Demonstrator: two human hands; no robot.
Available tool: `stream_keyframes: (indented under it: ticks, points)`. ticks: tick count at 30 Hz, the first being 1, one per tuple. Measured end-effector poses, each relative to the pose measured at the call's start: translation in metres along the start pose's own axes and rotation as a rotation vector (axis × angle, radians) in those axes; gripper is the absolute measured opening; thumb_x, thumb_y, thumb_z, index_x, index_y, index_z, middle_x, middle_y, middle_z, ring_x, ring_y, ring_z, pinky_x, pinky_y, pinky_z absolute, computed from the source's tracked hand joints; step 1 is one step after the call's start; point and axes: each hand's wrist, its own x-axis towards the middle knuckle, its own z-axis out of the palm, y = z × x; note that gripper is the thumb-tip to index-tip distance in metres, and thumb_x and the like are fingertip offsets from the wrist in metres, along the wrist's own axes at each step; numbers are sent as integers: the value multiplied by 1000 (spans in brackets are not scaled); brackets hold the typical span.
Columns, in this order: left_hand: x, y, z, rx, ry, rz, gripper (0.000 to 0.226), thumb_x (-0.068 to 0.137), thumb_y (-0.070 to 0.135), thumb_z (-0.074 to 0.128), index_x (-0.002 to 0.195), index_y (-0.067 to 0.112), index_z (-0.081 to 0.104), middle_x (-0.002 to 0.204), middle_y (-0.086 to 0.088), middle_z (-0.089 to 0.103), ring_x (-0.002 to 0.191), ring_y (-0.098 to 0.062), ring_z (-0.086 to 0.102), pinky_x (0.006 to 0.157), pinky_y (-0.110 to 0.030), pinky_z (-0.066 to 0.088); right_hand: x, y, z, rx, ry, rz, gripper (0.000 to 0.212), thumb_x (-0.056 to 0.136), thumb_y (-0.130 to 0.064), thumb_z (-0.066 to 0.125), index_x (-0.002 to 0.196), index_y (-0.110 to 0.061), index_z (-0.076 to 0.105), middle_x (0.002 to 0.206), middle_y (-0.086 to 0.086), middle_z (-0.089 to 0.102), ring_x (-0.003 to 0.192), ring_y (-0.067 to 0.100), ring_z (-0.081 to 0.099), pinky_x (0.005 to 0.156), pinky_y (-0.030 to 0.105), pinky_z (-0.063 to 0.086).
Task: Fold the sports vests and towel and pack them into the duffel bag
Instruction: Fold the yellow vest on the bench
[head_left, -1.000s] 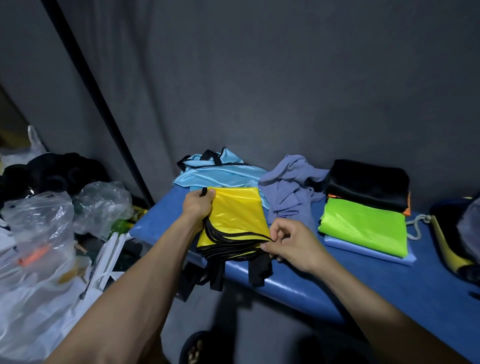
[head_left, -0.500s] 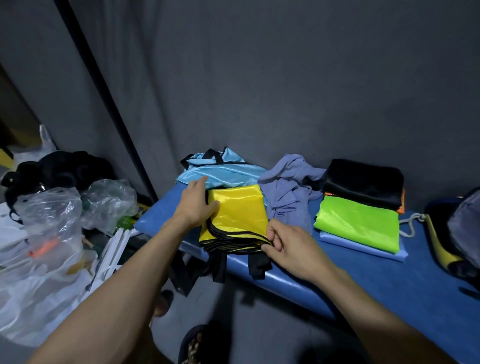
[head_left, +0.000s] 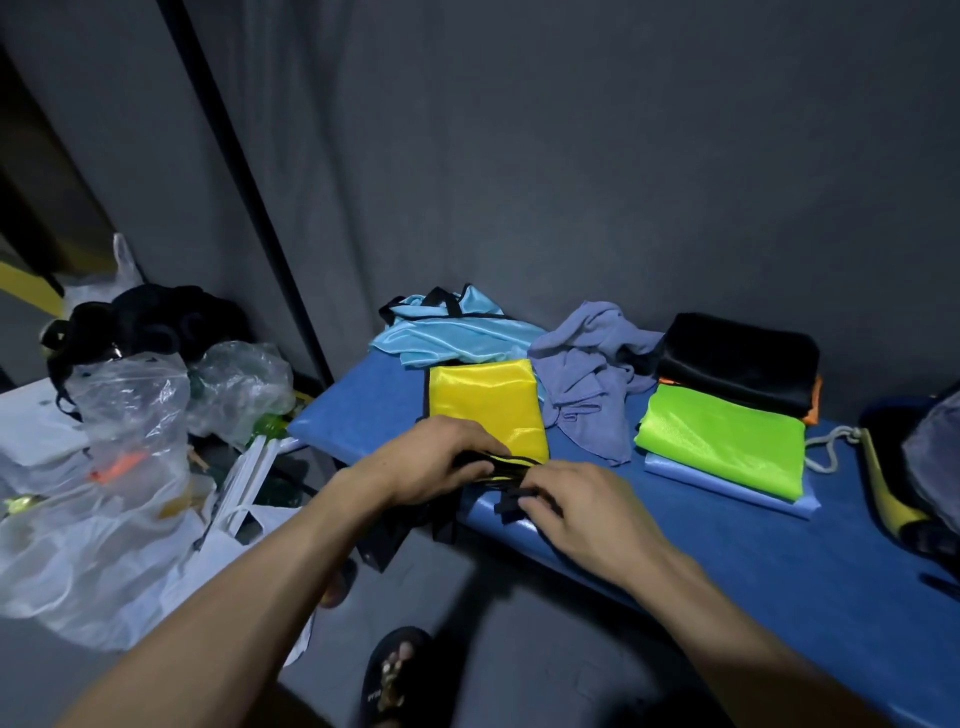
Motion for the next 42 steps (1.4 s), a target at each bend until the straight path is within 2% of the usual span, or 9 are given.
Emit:
stream_keyframes:
  ticks: [4,10,16,19,22,25,29,36,42]
  points:
    - [-7,-6,-2,-96,87,-71,22,100,24,65,120,25,75,114,10,75,102,-6,66,86,-15,47,1,-2,0,102,96,78,22,101,-35,53,92,-20,66,85,-3,64,85,26,60,69,43,47]
    - [-9,-10,-3,-146,55,-93,21,98,30,67,118,31,76,110,16,76,99,1,68,84,-15,50,6,-10,16,207,208,106,40,95,-48,42,77,-16,59,75,-3,48,70,19,51,63,42,44]
    - [-9,-14,0,-127,50,-78,22,99,31,67,118,31,76,112,15,76,100,1,68,86,-16,50,-5,-17,45,-107,198,-120,37,92,-53,51,88,-21,68,86,-5,55,81,19,57,58,34,50]
    - [-10,-16,1,-121,52,-71,23,99,33,66,120,30,76,115,16,75,103,1,68,85,-10,46,-11,-12,50,-294,140,-176,41,78,-59,70,94,-22,62,90,-4,51,79,20,53,58,35,47]
    - [-10,-15,0,-111,43,-62,23,99,33,66,120,31,75,116,17,74,104,1,67,88,-14,49,-15,-10,50,-378,191,-175,40,72,-45,81,96,-23,59,92,-3,51,79,21,51,58,36,41]
    - [-12,-14,0,-92,51,-68,26,99,35,66,124,30,73,120,16,73,108,0,66,94,-25,52,-13,-12,51,-387,244,-185,25,77,-36,76,91,-22,60,91,-3,53,76,22,52,55,36,41]
    - [-13,-9,3,-22,31,48,37,104,36,57,140,28,61,131,8,67,117,-5,59,100,-22,45,-7,-13,45,-211,273,-184,12,91,-32,58,89,-21,63,90,-5,56,76,20,52,57,34,43]
    - [-16,-17,-2,11,14,66,27,100,37,61,108,16,77,108,-2,72,101,-18,66,86,-38,54,1,0,28,219,266,-112,19,103,-28,53,102,-13,64,106,-6,60,93,18,53,85,28,43]
    - [-17,-16,2,2,3,36,24,99,35,65,116,22,77,128,-2,69,119,-15,62,99,-32,51,22,4,26,378,153,133,30,104,-27,54,79,-13,47,68,-5,44,66,13,42,63,37,31]
